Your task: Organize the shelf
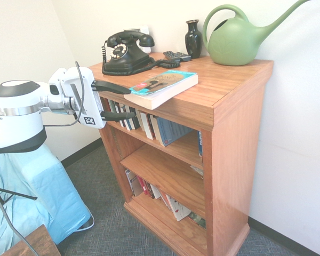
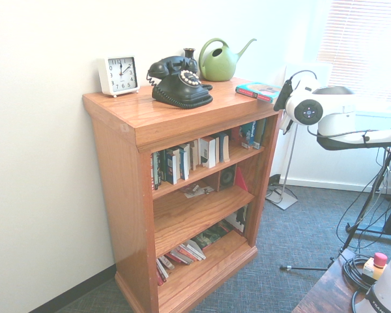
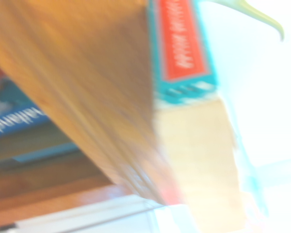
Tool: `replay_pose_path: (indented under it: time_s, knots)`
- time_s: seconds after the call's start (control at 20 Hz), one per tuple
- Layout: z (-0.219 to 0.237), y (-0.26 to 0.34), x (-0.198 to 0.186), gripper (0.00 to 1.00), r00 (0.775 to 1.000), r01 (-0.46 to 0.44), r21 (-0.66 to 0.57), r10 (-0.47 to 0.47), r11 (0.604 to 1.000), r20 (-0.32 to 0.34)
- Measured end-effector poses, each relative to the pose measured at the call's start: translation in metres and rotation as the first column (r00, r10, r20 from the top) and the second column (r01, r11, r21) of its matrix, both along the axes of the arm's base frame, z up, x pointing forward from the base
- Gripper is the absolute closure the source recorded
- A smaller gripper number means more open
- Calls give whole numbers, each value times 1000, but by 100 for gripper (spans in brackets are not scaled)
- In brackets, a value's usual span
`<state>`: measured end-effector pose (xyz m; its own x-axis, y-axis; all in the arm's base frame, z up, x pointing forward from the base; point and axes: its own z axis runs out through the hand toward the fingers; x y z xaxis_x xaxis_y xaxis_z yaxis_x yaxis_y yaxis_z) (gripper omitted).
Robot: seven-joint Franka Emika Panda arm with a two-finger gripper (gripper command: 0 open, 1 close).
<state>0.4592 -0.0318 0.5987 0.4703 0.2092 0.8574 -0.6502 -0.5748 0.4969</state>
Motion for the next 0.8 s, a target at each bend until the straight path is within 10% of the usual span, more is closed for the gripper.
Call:
replay_pose_path:
  time_s: [0.65, 0.7, 0.8]
  knots:
    - [-6, -9, 73, 0, 999, -30, -18, 30, 999, -27]
    - [-7, -10, 78, 100, 999, -28, -18, 28, 999, -29]
    - [-9, -12, 86, 100, 999, -27, -18, 26, 999, -30]
